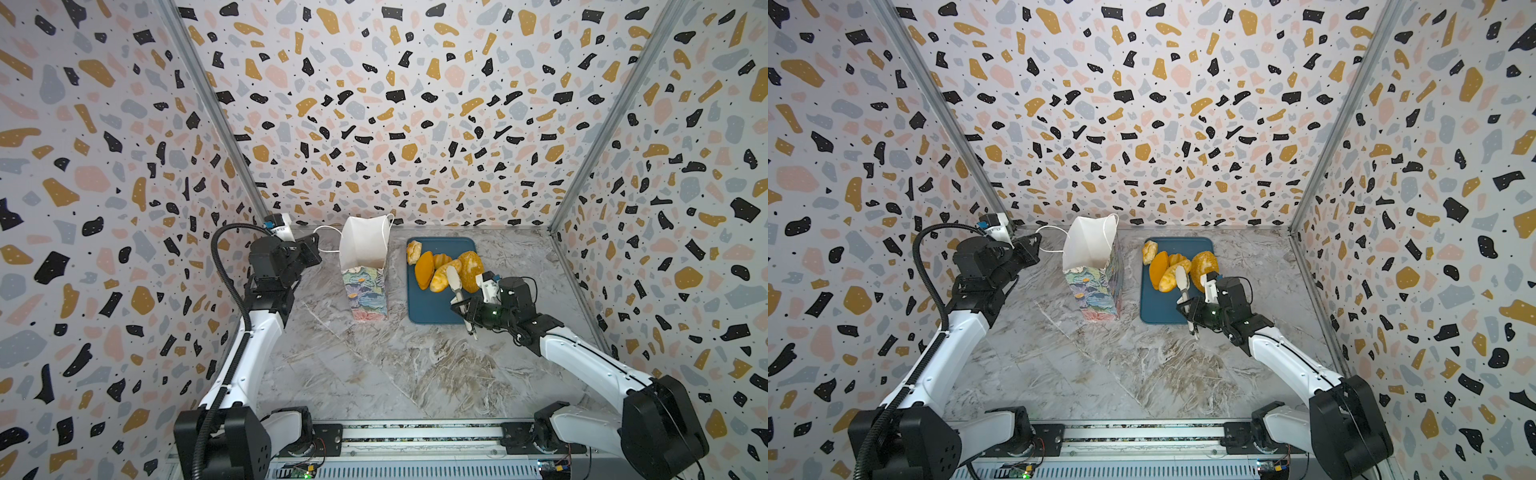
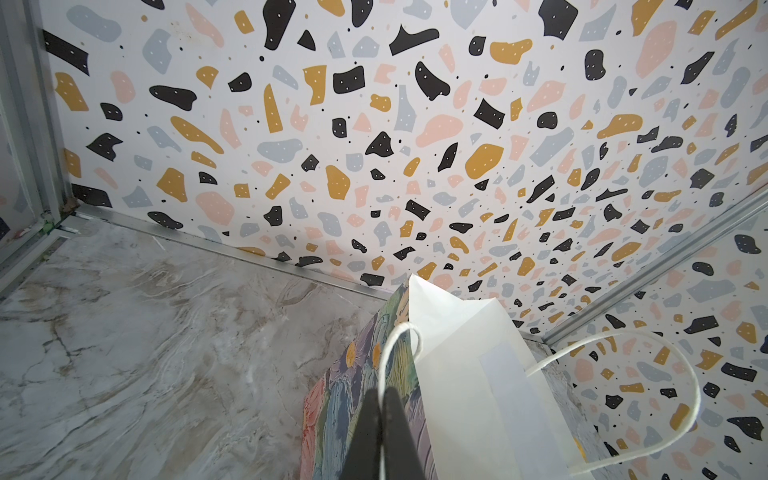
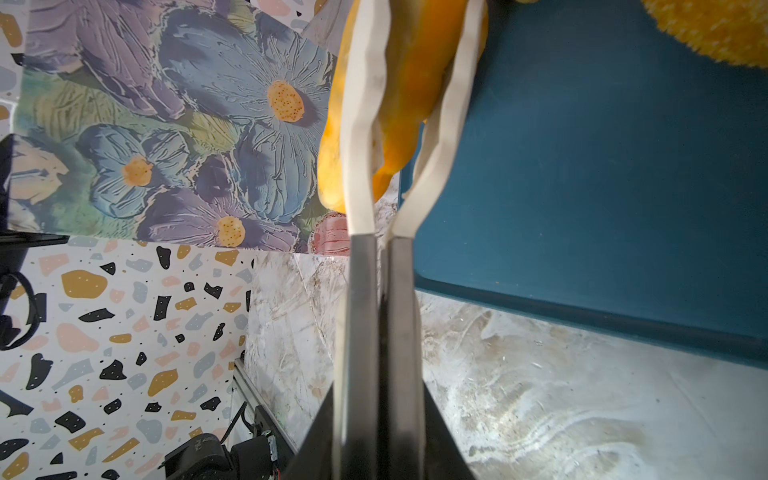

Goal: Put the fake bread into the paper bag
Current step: 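Lift the orange bread with the tongs and carry it toward the bag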

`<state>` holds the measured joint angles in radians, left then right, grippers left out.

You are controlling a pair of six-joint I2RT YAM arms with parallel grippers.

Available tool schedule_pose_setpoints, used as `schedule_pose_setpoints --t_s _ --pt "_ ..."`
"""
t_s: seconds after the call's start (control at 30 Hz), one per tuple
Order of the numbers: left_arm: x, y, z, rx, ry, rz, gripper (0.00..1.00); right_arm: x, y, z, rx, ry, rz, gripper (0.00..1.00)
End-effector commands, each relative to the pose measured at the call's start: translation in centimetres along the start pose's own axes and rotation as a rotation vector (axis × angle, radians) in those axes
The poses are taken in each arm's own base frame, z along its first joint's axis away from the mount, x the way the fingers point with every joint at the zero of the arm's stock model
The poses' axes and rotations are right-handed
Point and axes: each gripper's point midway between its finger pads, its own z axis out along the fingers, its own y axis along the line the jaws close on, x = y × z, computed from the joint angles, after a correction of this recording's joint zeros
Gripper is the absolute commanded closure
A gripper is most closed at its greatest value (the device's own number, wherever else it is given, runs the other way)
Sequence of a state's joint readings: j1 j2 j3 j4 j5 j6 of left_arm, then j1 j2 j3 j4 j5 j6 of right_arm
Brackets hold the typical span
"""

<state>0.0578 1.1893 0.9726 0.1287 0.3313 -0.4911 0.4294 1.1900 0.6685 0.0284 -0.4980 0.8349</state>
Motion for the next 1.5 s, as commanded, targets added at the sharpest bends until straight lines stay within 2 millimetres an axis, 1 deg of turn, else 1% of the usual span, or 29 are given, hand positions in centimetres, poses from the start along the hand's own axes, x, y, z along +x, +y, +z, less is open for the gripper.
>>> schedule_pose_setpoints --t_s 0.0,0.2,0.47,0.63,0.87,1.17,1.47 --pt "-1.0 -1.0 -0.6 0.028 -0.035 0.011 1.0 -0.9 2.1 -1.1 -0.038 -0.052 -0.037 0.79" --pt "-1.0 -1.0 -0.6 0.029 -0.036 0.012 1.0 -0.8 3.6 -1.8 -0.038 -0.067 -0.059 0.78" --pt "-1.1 -1.1 -0.7 0.032 -0.04 0.013 1.0 -0.9 6.7 -2.6 -0.052 -0.088 -0.095 0.78" --pt "-1.1 -1.2 -0.7 0.037 -0.039 0.011 1.0 -1.3 9.0 -3.3 -0.078 -0.115 -0.121 0.78" --pt "-1.2 -1.4 -0.9 0.041 -0.043 0.015 1.0 -1.7 11.1 -3.7 -0.097 -0.13 -0.143 0.79" --pt "-1.2 -1.3 -0.7 0.045 -0.041 0.009 1.0 -1.8 12.9 -3.8 -0.113 -0.142 -0.167 0.79" --pt "-1.1 -1.3 -0.6 0.046 -0.04 0.007 1.0 -2.4 16.0 -4.3 -0.134 -0.166 -0.223 0.79"
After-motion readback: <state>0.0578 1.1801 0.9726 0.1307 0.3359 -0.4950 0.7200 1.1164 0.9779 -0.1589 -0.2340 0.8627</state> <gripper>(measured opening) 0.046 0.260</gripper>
